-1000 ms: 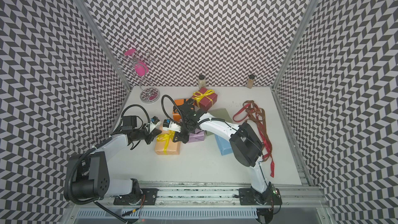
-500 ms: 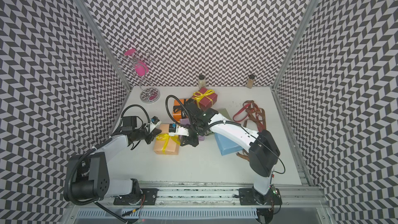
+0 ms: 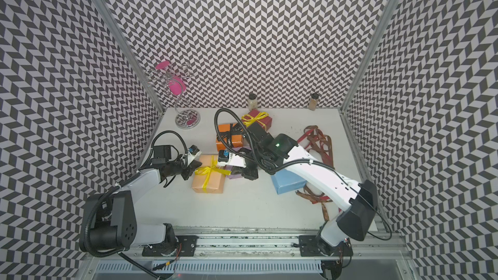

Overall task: Untie the ribbon bows on the gift boxes
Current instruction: Untie the ribbon from the gift box.

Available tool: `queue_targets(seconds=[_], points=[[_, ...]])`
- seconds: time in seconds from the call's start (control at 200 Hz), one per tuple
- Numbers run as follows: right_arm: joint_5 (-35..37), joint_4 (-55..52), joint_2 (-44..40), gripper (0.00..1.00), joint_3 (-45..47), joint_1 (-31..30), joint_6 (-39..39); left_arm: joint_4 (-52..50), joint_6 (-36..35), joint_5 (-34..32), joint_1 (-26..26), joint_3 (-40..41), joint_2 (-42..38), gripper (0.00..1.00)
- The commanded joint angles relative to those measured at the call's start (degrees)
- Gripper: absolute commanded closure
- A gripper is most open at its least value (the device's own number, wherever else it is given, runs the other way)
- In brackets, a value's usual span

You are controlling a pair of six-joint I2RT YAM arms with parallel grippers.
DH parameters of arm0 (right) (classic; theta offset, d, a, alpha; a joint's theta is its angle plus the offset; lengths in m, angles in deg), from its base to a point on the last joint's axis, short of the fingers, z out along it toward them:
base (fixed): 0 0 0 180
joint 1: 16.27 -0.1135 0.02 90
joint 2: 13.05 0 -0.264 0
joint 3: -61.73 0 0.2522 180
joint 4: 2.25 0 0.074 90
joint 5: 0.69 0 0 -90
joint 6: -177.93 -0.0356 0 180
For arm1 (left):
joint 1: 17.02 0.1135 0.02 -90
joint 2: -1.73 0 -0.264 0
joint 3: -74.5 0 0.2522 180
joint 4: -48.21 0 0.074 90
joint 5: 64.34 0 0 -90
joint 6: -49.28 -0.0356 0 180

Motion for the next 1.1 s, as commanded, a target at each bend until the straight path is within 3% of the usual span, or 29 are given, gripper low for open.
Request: queue_targets(seconds=[0.0,0.406,0.571,0.736,1.052,1.092], points=[[0.2,1.8,-4.6,1.0,-0.7,-0.1,1.4,-4.0,-0.4,-7.6,0.2,0.7,1.9,0.94],[3.1,2.8,-9.5,1.0,-2.4,-0.1,1.7,-4.4,-0.2,-8.7,0.2,0.0,1.9,0.94],[7.9,9.3,-7.4,1.0,-1.5,-0.1,-1.8,-4.9,0.0,-8.0,0.2,-0.5,1.6,0.94],[14.7,18.7,0.0,1.0,-3.0,0.5,-8.9,-6.8,-0.3,-6.7,0.2,-1.8,0.7,0.94],[13.8,26.2,22.2,1.0,-15.8,8.2,-27.6,-12.9,-0.4,-2.1,0.2,-5.0,-5.3,0.91],[13.8,25.5,25.2,0.96,-19.2,10.2,-30.1,-14.2,-0.4,-1.1,0.2,-5.7,-6.2,0.89]])
